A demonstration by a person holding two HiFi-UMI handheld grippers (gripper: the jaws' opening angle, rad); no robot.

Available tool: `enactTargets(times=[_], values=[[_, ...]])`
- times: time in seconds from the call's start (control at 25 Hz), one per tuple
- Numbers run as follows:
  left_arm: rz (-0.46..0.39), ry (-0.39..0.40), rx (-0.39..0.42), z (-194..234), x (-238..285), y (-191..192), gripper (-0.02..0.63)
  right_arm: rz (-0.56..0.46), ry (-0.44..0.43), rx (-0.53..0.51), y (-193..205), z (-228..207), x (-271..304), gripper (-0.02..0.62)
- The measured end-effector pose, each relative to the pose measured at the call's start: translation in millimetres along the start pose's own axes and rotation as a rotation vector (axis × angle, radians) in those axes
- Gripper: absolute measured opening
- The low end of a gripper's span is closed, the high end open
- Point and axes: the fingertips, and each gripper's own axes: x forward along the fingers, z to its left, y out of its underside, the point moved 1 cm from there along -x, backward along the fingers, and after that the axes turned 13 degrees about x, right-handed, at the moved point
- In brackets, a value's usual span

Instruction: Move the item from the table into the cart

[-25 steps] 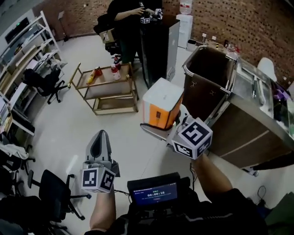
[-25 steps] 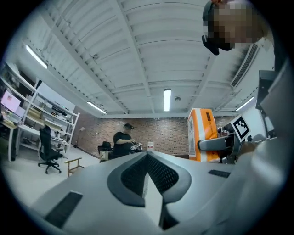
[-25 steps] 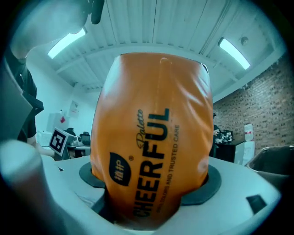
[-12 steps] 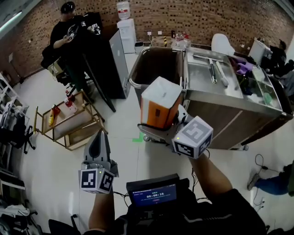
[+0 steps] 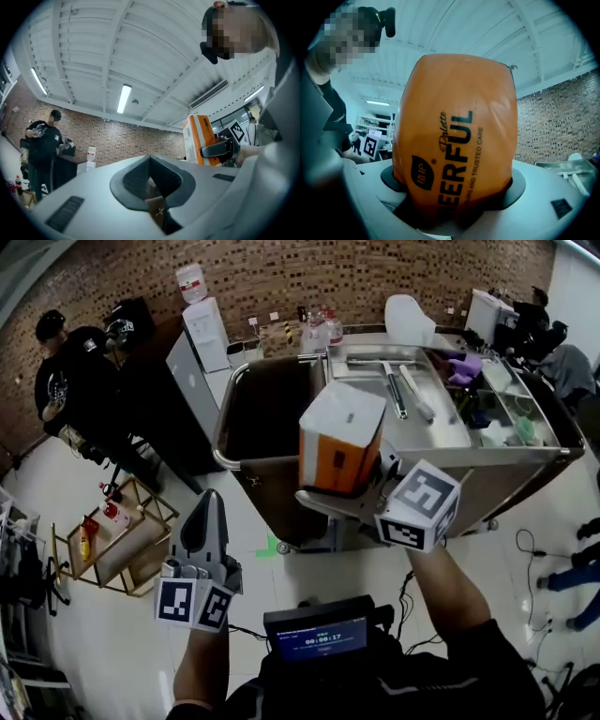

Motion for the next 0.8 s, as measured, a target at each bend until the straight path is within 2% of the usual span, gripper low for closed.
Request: enactTargets(times=[0.16,0.4,0.6,0.8], values=[[-0.066,0.131,-0.011,15.2,61.6,6.5,0.008,0.039,0.1,-0.08,-11.1,-46.3,21.8,0.405],[-0.164,0.233,0.047,43.0,131.6,-4.1,0.008,-0.014,0.206,-0.061,-42.7,-104.0,45.5,0.405],[-0.183,0.274,0.028,47.3,198.6,-6.5,0.008,0.03,0.274,-0.081,-80.8,-169.6,37.1,0.407],[-0.183,0.277,0.038,28.3,250.9,-6.7,0.008,0.157,0.294,-0.147,-106.4,-239.3,11.5,0.407]])
